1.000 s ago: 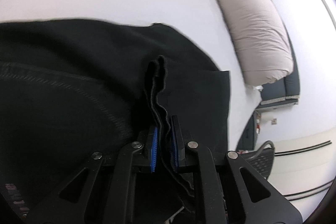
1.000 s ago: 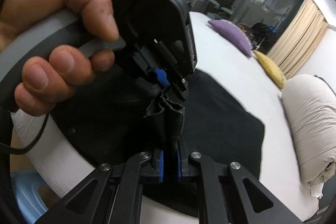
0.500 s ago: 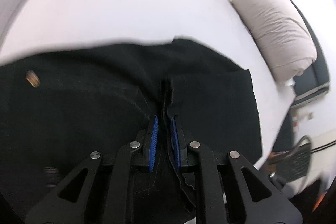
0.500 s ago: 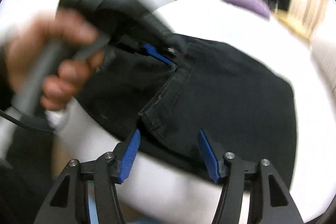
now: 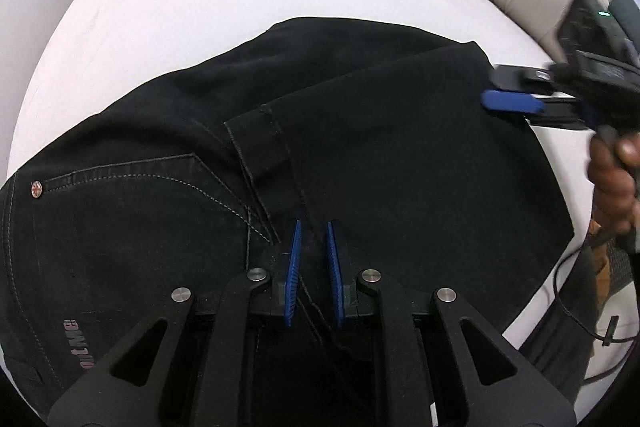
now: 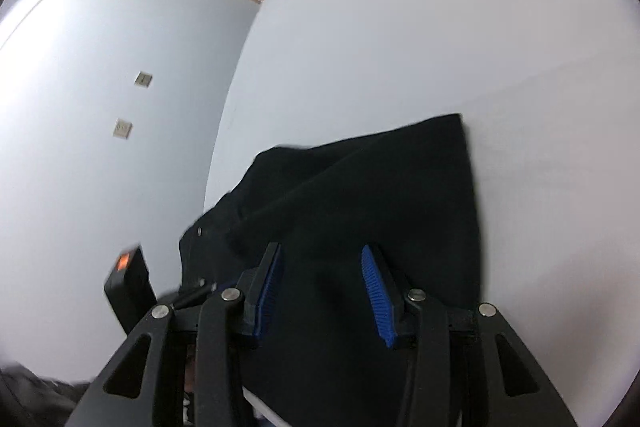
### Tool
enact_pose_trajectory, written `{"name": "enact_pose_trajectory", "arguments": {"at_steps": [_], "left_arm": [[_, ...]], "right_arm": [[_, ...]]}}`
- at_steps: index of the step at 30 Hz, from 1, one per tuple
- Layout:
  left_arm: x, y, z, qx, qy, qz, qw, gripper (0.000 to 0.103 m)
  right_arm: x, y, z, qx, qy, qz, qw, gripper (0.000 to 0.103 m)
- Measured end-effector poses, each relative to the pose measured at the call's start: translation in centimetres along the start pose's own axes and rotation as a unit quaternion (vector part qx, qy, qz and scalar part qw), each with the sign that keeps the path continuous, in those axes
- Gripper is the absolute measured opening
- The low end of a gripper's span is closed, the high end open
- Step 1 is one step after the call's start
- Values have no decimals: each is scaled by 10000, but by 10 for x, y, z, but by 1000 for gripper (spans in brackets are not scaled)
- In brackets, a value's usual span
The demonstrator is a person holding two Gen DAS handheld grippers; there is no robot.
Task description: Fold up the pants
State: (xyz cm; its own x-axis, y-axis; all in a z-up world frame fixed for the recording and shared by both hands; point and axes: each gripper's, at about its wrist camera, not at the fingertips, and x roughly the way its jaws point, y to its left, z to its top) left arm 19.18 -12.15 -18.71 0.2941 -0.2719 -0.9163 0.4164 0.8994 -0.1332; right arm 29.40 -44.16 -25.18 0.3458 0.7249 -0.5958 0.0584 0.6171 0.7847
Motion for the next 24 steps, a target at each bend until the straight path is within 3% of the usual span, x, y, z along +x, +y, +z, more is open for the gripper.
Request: {"name": "enact_pose_trajectory", "arguments": {"at_steps": [2, 3, 4, 11, 15, 18, 21, 24], "left_arm": [[2, -1, 1, -3, 13, 8, 10000, 13], [2, -2, 1, -4, 20, 15, 10000, 13], [4, -3, 2, -4, 21, 27, 10000, 13], [1, -7, -4, 37, -44, 86, 9999, 13], [-1, -1, -13, 25, -71, 70, 9999, 13], [0, 5, -15, 8, -92, 39, 9999, 13], [-6, 10, -17, -38, -127, -46, 9999, 13], [-13, 13, -20, -75, -204, -104, 9997, 13]], "right_arm": [[4, -15, 13, 158, 99, -105, 9998, 17], [3, -17, 6, 218, 48, -64, 9997, 17], [4, -17, -19, 234, 29, -23, 9997, 17], [-3, -2, -100, 90, 317, -105, 9994, 21], [-21, 6, -149, 184, 177, -160, 9995, 21], [-31, 11, -173, 365, 159, -169, 9991, 21], [-43, 28, -189, 110, 275, -650, 9974, 25], [-67, 48, -178, 52, -305, -302, 9991, 27]]}}
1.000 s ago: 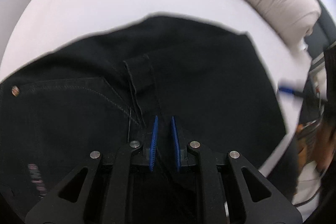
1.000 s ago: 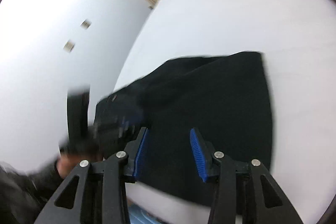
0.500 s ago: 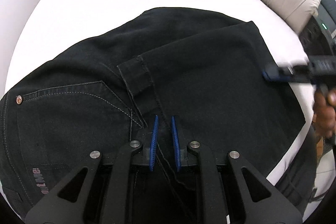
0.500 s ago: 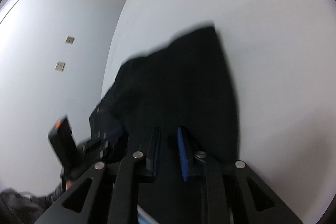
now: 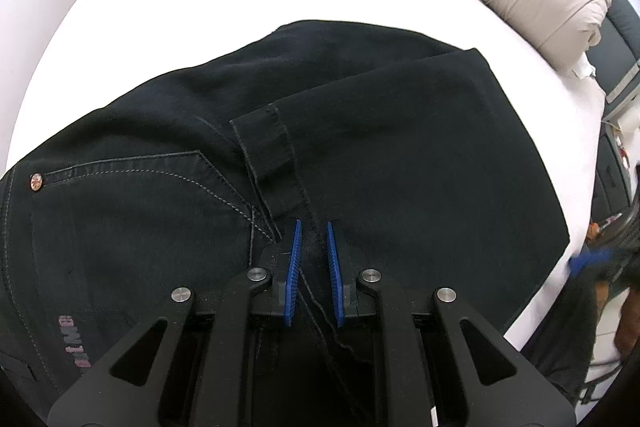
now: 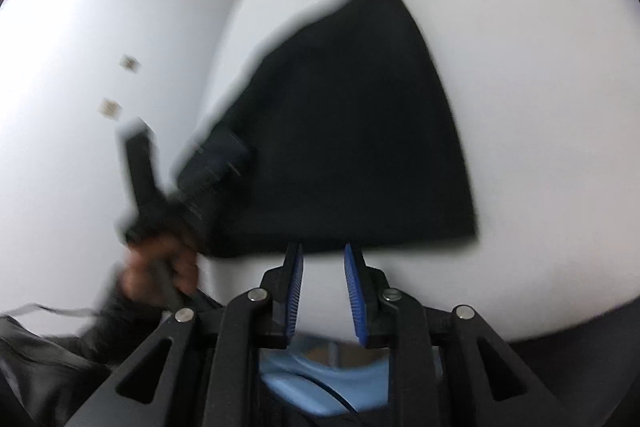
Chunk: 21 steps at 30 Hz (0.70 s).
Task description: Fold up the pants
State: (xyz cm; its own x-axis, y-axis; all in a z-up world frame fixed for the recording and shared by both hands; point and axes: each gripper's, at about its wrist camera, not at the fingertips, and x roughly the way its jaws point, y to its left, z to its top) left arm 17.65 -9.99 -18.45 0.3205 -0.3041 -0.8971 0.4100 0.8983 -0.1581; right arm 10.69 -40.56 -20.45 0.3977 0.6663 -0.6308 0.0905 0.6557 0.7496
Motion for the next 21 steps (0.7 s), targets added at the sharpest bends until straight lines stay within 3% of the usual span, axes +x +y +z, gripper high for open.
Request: {"name": "enact_pose_trajectory", "arguments": {"at_steps": [2, 4, 10, 12, 13, 14, 15, 19, 21], "left_arm": [[-9, 6, -4, -147, -78, -86, 9998, 13], [-28, 17, -10, -350, -230, -147, 9990, 13], [-96, 73, -62, -1299, -824, -580, 9864, 16], [-119, 96, -87, -1700, -995, -592, 9786, 27], [-128, 106, -98, -1886, -1091, -612, 9741, 48], [-137, 115, -109, -2092, -1203, -624, 9684, 76], [-148, 127, -125, -2377, -1380, -599, 9596, 83], [-162, 167, -172, -3378, -1516, -773, 9257, 86], [-161, 187, -190, -3919, -1526, -912, 9027, 86]], "right_arm": [[-3, 12, 18, -37, -295, 323, 9990, 33], [15, 27, 41, -99, -303, 699, 9970, 35], [138, 61, 67, -318, 879, 963, 9910, 37], [171, 60, 74, -179, 1077, 758, 9911, 37], [183, 58, 78, -76, 1071, 650, 9921, 35], [187, 55, 84, 42, 1007, 706, 9924, 35], [191, 51, 92, 206, 900, 813, 9924, 35], [184, 39, 121, 784, 161, 765, 9939, 35], [169, 43, 125, 935, -338, 670, 9928, 49]]}}
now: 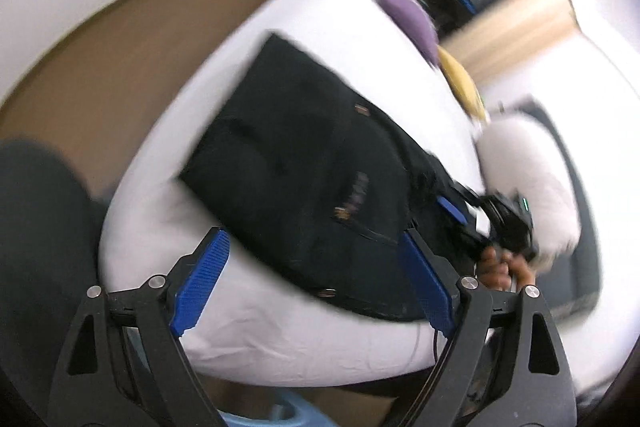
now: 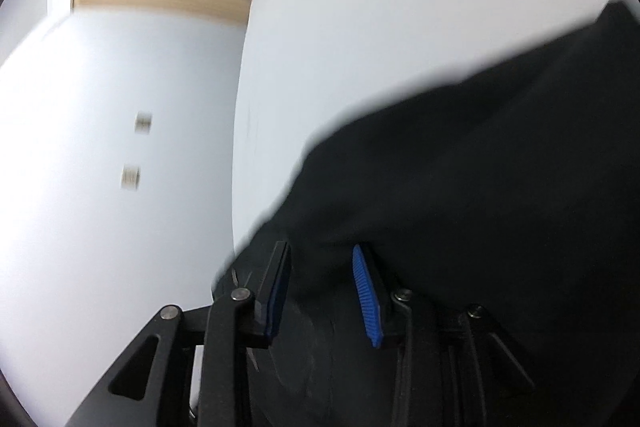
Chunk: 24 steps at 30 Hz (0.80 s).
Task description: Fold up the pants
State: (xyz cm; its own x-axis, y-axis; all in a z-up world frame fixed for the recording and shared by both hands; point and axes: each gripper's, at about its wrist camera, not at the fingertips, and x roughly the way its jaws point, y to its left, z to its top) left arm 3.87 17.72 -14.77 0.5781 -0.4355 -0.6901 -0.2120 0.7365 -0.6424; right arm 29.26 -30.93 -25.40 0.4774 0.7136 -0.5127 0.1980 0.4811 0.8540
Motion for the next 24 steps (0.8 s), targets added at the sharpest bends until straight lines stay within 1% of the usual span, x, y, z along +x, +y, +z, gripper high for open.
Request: {"name": "enact_pose_trajectory", "arguments": {"at_steps": [2, 3, 6, 8, 11, 13, 15, 16, 17, 19, 21, 23, 24], "left_arm": [[-3, 16, 2, -458, 0, -160, 9988, 86], [-3, 21, 2, -587, -4, -234, 9980, 86], [5, 35, -2, -1051, 100, -418, 9935, 86], [11, 46, -5, -1364, 184, -557, 9889, 86], [15, 56, -2, -1558, 64, -676, 9855, 86], [16, 62, 0, -1725, -4, -802, 9817, 86], [19, 71, 3, -1964, -55, -961, 9758, 86], [21, 75, 6, -2091, -78, -1031, 9724, 85], [27, 76, 5, -2249, -102, -1113, 9679, 85], [34, 79, 9, -2400, -119, -1214, 9631, 84], [39, 84, 11, -2576, -112, -1315, 9572, 72], [48, 89, 15, -2809, -47, -1421, 9491, 48], [46, 90, 15, -2845, -17, -1483, 9471, 40]], "right_arm": [[-14, 9, -6, 10, -344, -5, 9994, 58], [-18, 16, -16, -48, -423, 39, 9991, 58], [-11, 32, -48, -222, -191, 277, 9992, 58], [-7, 36, -65, -294, -15, 400, 9988, 59], [2, 37, -80, -326, 235, 516, 9979, 58], [11, 38, -84, -327, 372, 551, 9973, 58], [15, 39, -83, -319, 417, 501, 9974, 58], [10, 37, -77, -330, 440, 518, 9971, 58], [11, 42, -81, -370, 456, 532, 9969, 58], [1, 41, -87, -492, 476, 555, 9961, 58], [-2, 45, -91, -614, 501, 519, 9955, 58], [-10, 47, -88, -746, 571, 323, 9951, 58], [-8, 52, -88, -871, 638, 127, 9941, 58]]}}
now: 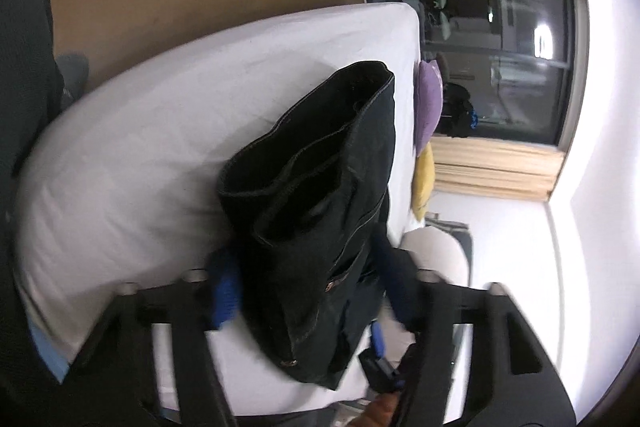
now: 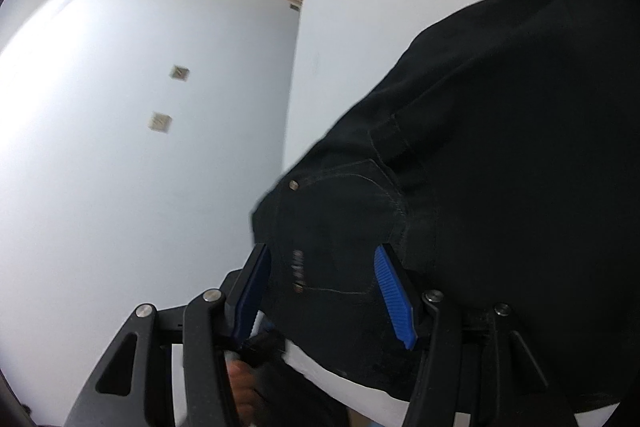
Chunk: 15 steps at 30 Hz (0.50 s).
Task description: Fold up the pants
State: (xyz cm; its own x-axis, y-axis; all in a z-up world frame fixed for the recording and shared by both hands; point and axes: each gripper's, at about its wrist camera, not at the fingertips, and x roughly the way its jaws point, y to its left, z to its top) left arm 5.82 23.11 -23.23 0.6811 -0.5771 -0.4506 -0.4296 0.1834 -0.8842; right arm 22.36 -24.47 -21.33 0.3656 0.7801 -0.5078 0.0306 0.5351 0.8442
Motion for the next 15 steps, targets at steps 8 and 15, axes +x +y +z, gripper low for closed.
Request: {"name": "enact_pose_trajectory", "arguments": {"at_steps": [8, 15], "left_arm": [[-5, -42, -8, 980, -82, 163, 9950, 18], [-12, -90, -27, 2378, -241, 539, 9695, 17]], "right_arm": [[6, 12, 13, -731, 589, -953, 9910, 48], [42, -18, 28, -379, 821, -1640, 9823, 23]]}}
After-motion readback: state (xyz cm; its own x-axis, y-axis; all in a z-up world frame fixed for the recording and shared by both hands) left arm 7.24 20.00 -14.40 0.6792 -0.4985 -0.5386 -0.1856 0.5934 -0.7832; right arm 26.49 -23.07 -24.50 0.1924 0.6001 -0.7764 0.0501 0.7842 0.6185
